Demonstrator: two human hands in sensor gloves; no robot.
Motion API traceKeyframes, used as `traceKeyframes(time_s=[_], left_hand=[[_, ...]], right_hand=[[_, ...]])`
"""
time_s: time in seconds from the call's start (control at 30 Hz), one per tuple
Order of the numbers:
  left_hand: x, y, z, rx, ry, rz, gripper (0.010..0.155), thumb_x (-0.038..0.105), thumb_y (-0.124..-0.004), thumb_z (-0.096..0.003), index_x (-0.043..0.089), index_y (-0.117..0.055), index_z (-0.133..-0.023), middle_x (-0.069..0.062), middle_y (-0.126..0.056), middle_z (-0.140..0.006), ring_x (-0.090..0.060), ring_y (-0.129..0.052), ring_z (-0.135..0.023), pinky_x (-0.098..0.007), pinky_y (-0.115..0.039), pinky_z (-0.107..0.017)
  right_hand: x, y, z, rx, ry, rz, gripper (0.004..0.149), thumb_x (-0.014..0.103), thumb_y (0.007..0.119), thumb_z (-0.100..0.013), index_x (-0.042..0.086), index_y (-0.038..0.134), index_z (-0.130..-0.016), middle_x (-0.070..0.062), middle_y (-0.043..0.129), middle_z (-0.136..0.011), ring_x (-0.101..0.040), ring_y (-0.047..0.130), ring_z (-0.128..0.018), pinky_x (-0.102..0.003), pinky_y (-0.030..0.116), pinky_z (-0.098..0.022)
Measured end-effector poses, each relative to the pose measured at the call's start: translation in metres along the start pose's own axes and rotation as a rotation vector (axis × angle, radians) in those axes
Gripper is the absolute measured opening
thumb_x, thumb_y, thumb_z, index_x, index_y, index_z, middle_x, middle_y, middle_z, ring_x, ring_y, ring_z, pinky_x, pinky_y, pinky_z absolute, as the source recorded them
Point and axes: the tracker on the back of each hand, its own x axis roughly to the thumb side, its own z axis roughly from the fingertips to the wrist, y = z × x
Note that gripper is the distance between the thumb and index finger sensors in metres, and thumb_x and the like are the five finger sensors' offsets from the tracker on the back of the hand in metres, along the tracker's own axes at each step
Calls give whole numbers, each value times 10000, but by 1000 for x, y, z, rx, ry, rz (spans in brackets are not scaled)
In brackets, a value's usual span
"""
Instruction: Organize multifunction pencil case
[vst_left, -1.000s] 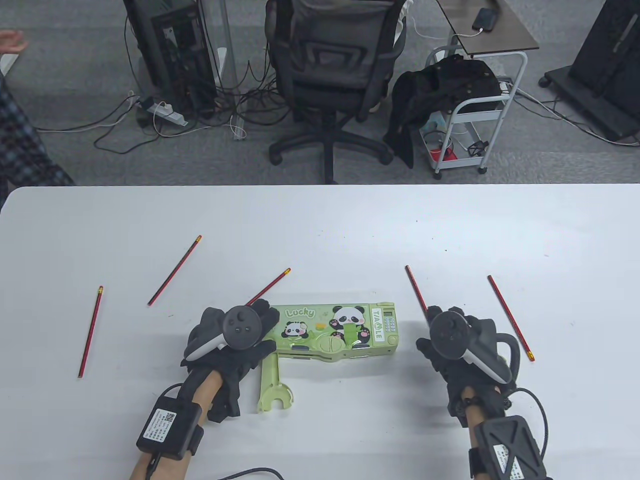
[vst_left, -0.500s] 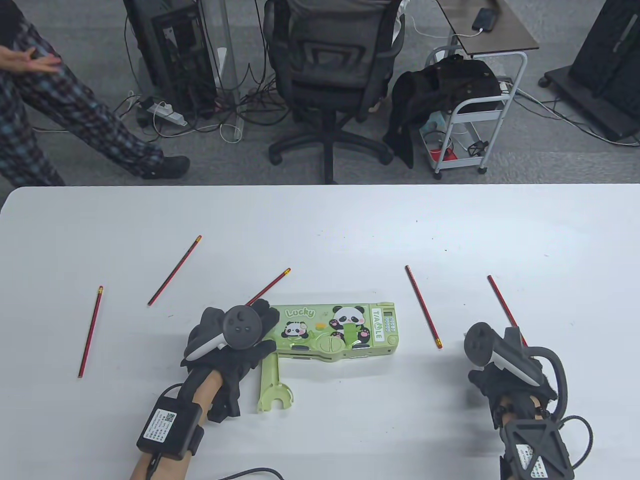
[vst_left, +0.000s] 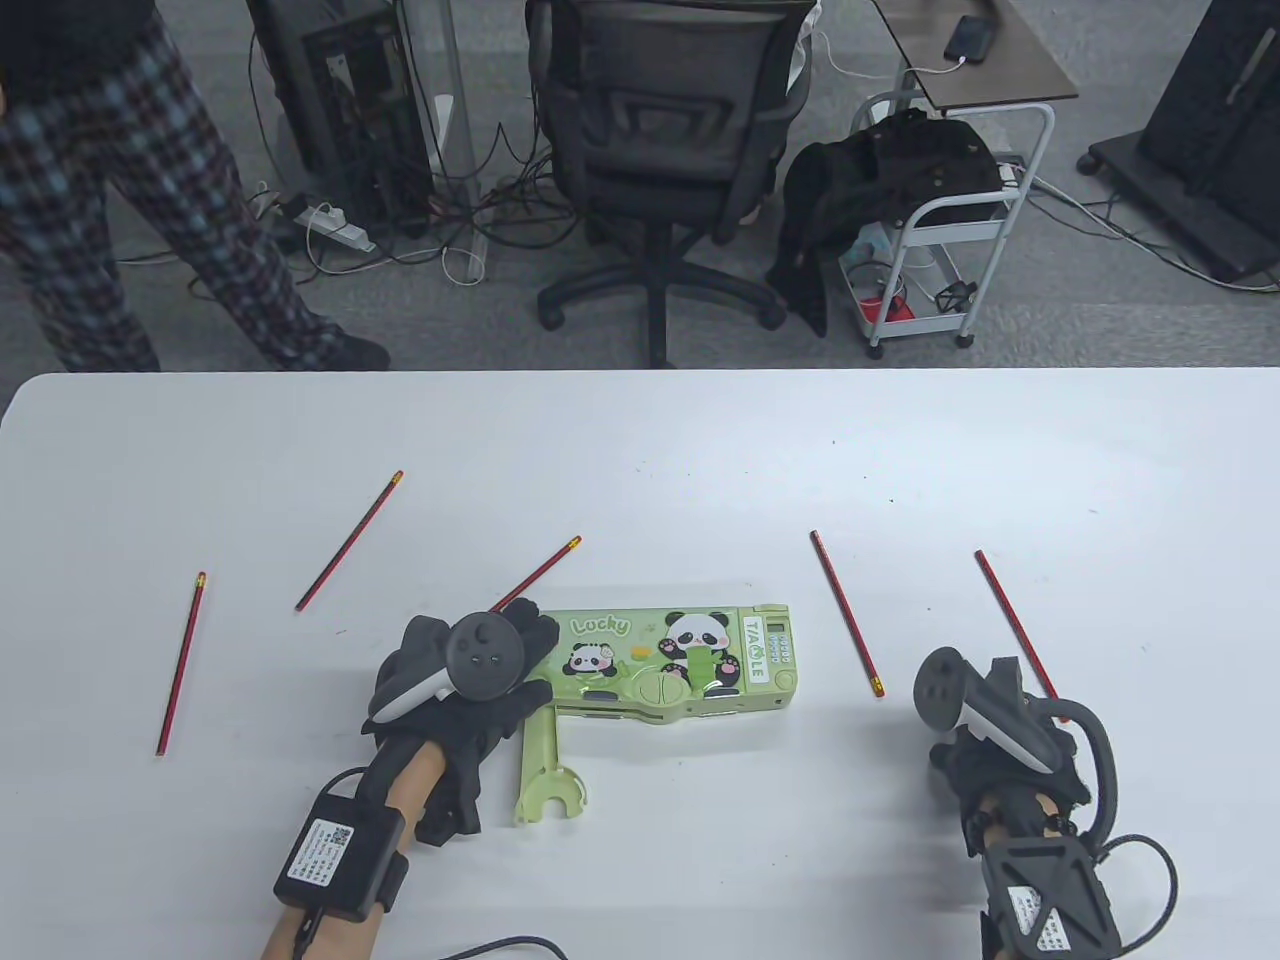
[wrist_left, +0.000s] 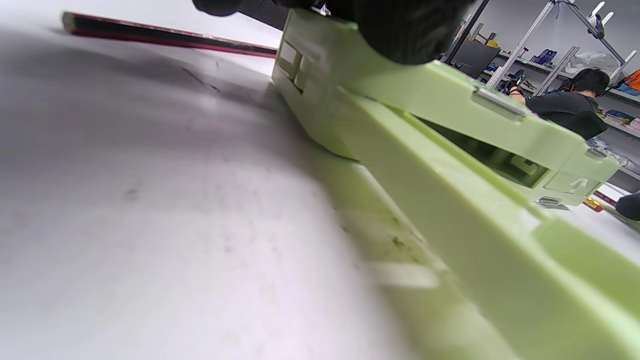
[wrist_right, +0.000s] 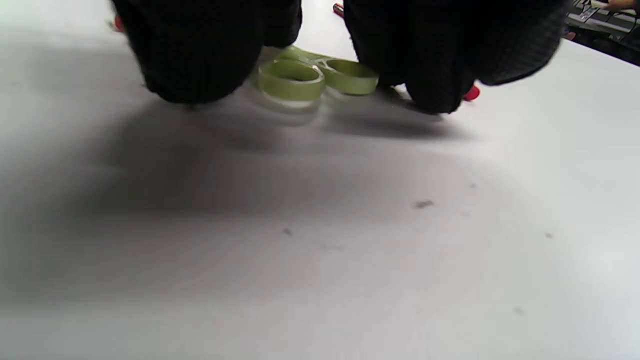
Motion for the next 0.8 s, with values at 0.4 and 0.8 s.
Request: traceKeyframes(time_s=[0.4,0.8], left_hand=[[0,0,0,-2,0,2,672,359,-681,-556,224,-374,-1138,-117,-277,-1247,-510,-387,-1125,-711,-418,-734],[0,0,0,-3,0,-1,673,360,-677,-557,224,-368,-1139,-119,-271,-1247,-514,-388,-1124,-710,-419,-735]], right_hand=[[7,3,1,-181,63,16,650,365,806,-441,185,649,-1045,-352,783,-943,-540,927,-764,-638,822,-556],[11,1,1,-182,112,-24,613,350,832,-483,163,669,-1043,-351,792,-935,-550,934,-750,-642,827,-546]])
